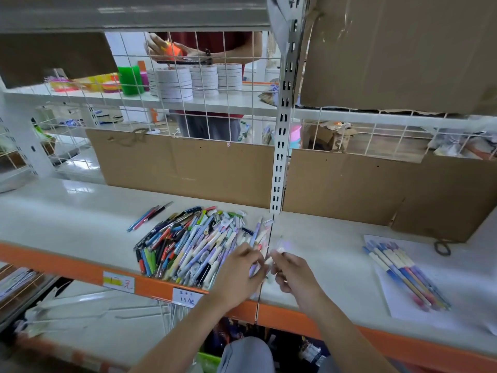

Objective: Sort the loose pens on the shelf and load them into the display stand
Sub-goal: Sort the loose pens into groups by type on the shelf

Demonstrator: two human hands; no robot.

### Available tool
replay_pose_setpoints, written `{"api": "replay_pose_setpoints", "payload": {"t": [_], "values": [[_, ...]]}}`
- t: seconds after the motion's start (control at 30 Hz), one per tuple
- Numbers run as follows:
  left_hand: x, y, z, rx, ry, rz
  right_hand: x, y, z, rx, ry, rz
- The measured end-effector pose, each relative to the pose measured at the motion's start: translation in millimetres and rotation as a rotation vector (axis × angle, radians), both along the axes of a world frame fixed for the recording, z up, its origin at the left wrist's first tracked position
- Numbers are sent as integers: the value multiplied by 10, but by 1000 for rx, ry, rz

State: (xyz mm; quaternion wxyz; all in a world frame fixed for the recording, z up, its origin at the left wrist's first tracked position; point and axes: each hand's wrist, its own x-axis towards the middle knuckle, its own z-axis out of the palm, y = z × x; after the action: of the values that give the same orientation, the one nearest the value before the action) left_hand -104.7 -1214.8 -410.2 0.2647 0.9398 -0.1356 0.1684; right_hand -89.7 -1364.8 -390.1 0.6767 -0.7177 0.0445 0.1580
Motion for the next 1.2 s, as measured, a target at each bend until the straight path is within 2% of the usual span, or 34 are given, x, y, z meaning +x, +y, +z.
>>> {"api": "replay_pose_setpoints", "payload": {"t": [0.07,0.23,0.37,0.5,0.63,0.7,0.87,1.2], "values": [[-9,13,-39,41,19,13,28,-39,-38,-46,-20,-80],[99,219,-83,191,163,291,7,-362,-209,-308,-88,-151],[163,209,-61,251,270,359,-62,-470,-300,-261,-83,-180],[212,166,-36,330,289,378,-83,-470,-301,-254,-90,-165],[123,195,-94,226,160,336,-96,-482,-276,-192,-63,-181],[43,179,-108,104,99,219,-82,-498,-233,-102,-32,-197],[-145,-56,-42,-16,178,-63,-96,-546,-1,185,-9,-193],[-200,-347,91,-132,174,-130,-153,-802,253,319,-191,-339]]}}
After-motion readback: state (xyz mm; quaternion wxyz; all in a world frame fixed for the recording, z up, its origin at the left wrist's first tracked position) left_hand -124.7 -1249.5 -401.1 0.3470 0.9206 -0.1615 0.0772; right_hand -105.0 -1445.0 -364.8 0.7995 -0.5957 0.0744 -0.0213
